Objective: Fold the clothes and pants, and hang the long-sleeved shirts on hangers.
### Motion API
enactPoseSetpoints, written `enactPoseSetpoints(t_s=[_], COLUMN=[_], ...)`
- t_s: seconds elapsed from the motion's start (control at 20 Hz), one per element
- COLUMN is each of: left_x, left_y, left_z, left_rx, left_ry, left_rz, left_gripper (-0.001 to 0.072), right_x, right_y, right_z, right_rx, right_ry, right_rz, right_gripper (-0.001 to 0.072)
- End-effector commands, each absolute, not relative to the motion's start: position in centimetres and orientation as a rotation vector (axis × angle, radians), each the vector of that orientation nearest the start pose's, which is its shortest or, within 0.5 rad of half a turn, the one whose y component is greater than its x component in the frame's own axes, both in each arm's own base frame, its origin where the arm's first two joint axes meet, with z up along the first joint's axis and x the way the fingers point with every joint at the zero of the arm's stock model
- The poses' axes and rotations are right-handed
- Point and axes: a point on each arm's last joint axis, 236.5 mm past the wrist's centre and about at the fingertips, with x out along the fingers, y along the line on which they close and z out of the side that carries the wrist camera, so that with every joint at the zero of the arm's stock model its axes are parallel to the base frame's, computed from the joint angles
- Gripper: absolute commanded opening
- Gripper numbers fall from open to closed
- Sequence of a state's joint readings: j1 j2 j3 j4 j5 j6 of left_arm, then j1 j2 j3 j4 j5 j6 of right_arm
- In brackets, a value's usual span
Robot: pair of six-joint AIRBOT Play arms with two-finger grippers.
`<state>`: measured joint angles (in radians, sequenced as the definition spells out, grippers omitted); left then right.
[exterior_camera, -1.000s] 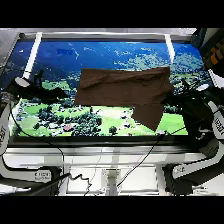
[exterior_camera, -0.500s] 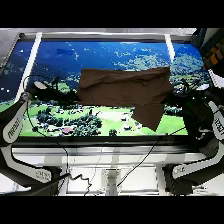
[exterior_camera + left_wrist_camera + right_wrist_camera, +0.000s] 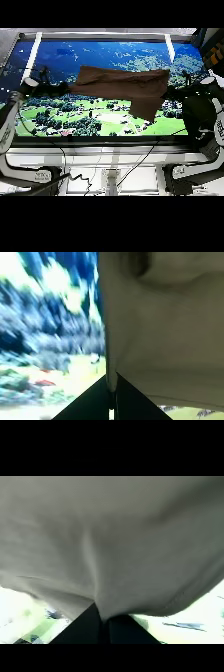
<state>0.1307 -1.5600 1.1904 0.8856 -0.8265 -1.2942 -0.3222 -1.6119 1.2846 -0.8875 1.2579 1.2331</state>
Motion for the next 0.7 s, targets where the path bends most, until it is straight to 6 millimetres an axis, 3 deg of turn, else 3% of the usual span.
enactPoseSetpoints(t_s=[0.0,0.15,0.3,0.4,0.45,0.55,0.65], left_x=[46.8,42.4,36.1,33.0,32.2,32.1,33.7], left_y=[-1.7,-2.2,-2.4,-2.8,-2.9,-2.5,-1.7], left_z=[1.4,2.2,1.5,2.4,3.2,5.1,6.7], left_rx=[-0.393,-0.376,-0.404,-0.412,-0.433,-0.440,-0.480], left_ry=[0.960,0.954,0.956,0.904,0.869,0.776,0.679], left_rz=[-0.159,-0.156,-0.126,-0.116,-0.103,-0.083,-0.045], left_gripper=[0.0013,0.0013,0.0013,0.0013,0.0013,0.0013,0.0013], right_x=[42.3,39.0,33.9,31.1,30.8,33.5,37.9], right_y=[4.7,7.7,8.7,9.1,9.0,7.8,5.1], right_z=[-0.2,-0.4,0.2,1.5,2.3,4.8,7.7], right_rx=[0.500,0.423,0.448,0.459,0.470,0.575,0.684], right_ry=[1.250,1.276,1.287,1.245,1.198,1.001,0.770], right_rz=[0.395,0.408,0.395,0.384,0.360,0.233,0.101], right_gripper=[0.0014,0.0014,0.0013,0.0014,0.0014,0.0015,0.0014])
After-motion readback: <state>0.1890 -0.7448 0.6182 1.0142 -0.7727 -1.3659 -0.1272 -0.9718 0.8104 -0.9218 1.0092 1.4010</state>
